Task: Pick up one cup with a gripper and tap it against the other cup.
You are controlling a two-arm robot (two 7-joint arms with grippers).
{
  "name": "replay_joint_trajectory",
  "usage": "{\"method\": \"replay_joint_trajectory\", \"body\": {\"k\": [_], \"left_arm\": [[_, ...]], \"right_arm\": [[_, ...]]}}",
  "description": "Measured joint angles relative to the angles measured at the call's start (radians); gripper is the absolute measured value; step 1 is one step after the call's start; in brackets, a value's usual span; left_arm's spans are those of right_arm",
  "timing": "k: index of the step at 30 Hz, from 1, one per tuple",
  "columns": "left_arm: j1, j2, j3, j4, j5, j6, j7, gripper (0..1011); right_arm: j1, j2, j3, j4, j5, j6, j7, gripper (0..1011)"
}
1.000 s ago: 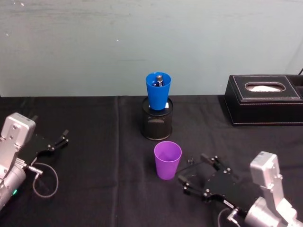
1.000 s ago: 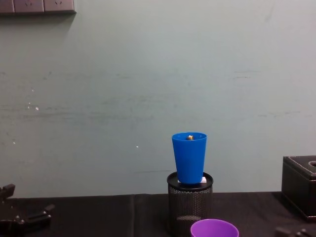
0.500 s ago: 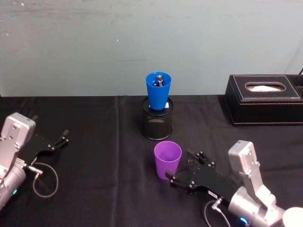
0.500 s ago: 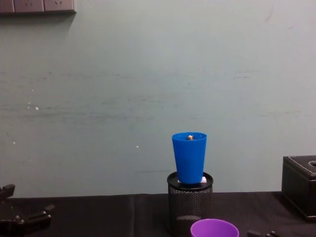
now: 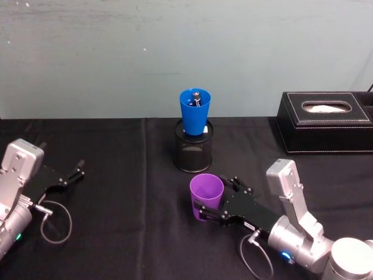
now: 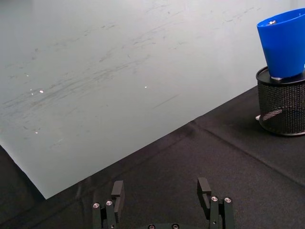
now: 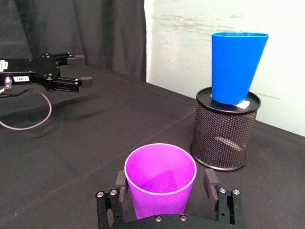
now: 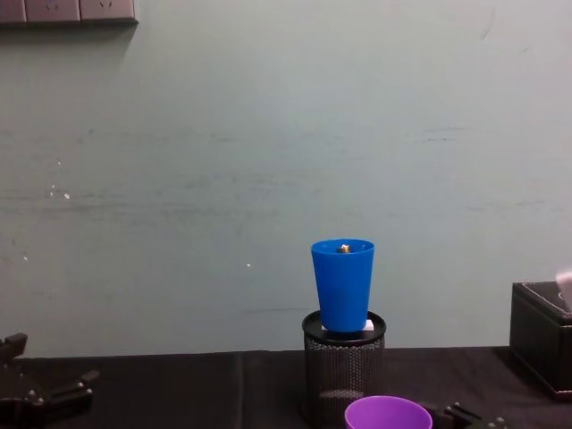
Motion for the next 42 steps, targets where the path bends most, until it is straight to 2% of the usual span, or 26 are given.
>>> {"method": "replay_joint_trajectory", "body": {"k": [11,27,36,42], "left_arm": [[0.0,0.0,0.0,0.0,0.0,0.0,0.0,1000],[0.0,0.0,0.0,0.0,0.0,0.0,0.0,1000],[0.0,0.0,0.0,0.0,0.0,0.0,0.0,1000],[0.0,0.0,0.0,0.0,0.0,0.0,0.0,1000]], "right_arm": [[0.04,-0.042,-0.002,0.049,-0.051,-0.001,0.015,1002],[0.042,-0.048,0.002,0.055,-0.053,-0.002,0.02,997],[0.041,-0.047,0.001,0.053,-0.052,-0.002,0.02,802],[0.039,-0.045,0.002,0.047,-0.054,-0.002,0.019,765]]}}
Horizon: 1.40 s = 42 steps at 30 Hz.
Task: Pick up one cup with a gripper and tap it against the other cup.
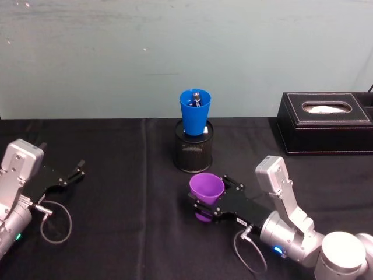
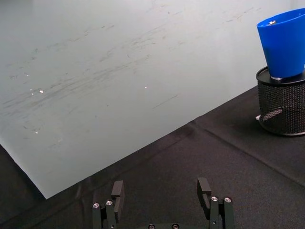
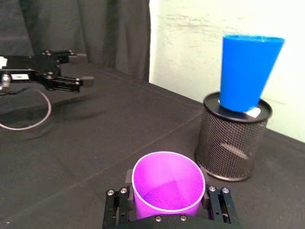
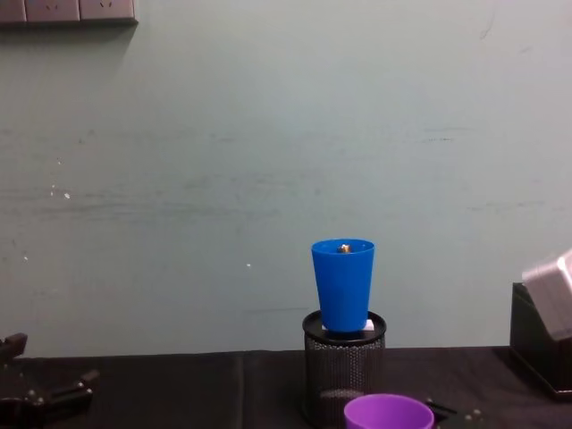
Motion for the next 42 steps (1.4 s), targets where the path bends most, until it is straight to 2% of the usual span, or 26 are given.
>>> {"method": "replay_joint_trajectory", "body": {"k": [6,12,14,15,18,19,22,30,42], "left_arm": [[0.0,0.0,0.0,0.0,0.0,0.0,0.0,1000],[0.0,0.0,0.0,0.0,0.0,0.0,0.0,1000],[0.0,0.0,0.0,0.0,0.0,0.0,0.0,1000],[0.0,0.0,0.0,0.0,0.0,0.0,0.0,1000],[0.0,0.0,0.0,0.0,0.0,0.0,0.0,1000],[0.0,0.0,0.0,0.0,0.0,0.0,0.0,1000],[0.0,0.0,0.0,0.0,0.0,0.0,0.0,1000],[0.0,0.0,0.0,0.0,0.0,0.0,0.0,1000],[0.0,0.0,0.0,0.0,0.0,0.0,0.0,1000]], "right_arm": [[-0.014,0.014,0.015,-0.083,-0.022,0.034,-0.008,744],[-0.022,0.032,0.037,-0.204,-0.024,0.123,-0.011,741],[-0.021,0.04,0.048,-0.26,-0.016,0.171,-0.012,741],[-0.021,0.04,0.048,-0.26,-0.016,0.171,-0.012,741],[-0.013,0.05,0.062,-0.326,0.0,0.236,-0.016,741],[-0.013,0.05,0.062,-0.326,0.0,0.236,-0.016,741],[0.0,0.056,0.07,-0.364,0.012,0.283,-0.025,741],[0.02,0.058,0.073,-0.386,0.031,0.317,-0.036,741],[0.023,0.057,0.072,-0.384,0.036,0.317,-0.036,741]]}}
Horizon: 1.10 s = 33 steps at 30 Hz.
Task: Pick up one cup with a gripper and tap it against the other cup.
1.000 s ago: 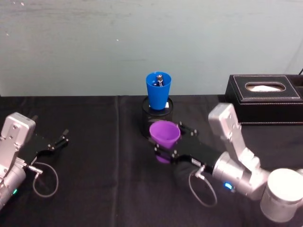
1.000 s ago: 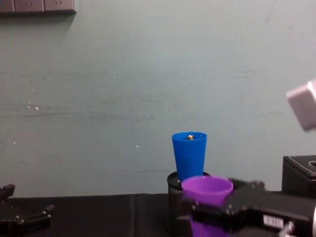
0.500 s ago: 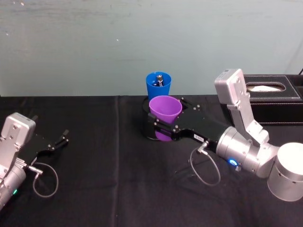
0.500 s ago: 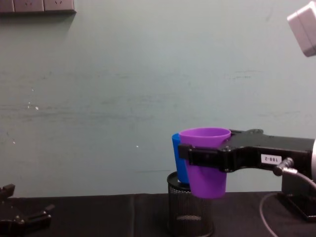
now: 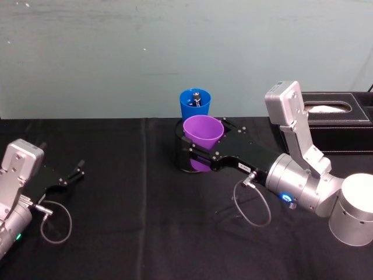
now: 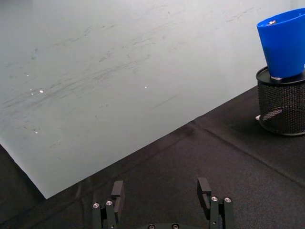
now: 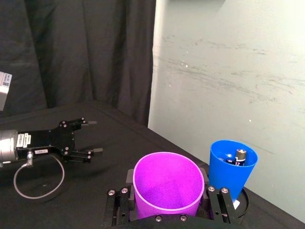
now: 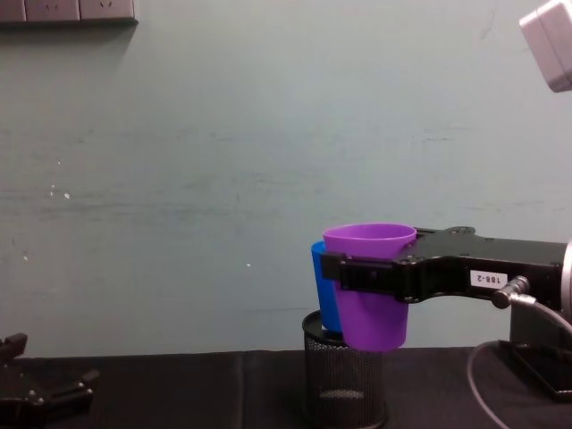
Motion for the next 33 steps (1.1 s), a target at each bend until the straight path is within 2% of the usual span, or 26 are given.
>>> {"method": "replay_joint_trajectory", "body": {"k": [33], "left_arm": [[0.0,0.0,0.0,0.0,0.0,0.0,0.0,1000]], "right_arm": [[-0.001,0.0,0.0,-0.001,-0.003,0.0,0.0,741]]}}
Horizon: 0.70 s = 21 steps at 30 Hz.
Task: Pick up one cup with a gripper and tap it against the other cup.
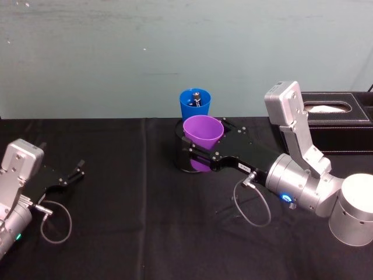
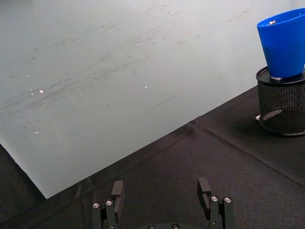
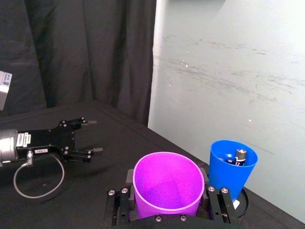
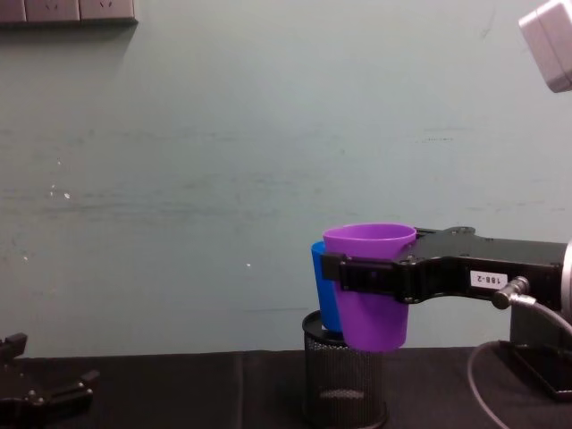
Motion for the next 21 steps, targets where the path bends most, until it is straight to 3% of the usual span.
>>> {"method": "replay_joint_trajectory", "body": {"k": [21], "left_arm": [[0.0,0.0,0.0,0.0,0.0,0.0,0.0,1000]], "right_arm": [[0.0,0.0,0.0,0.0,0.0,0.0,0.0,741]]}}
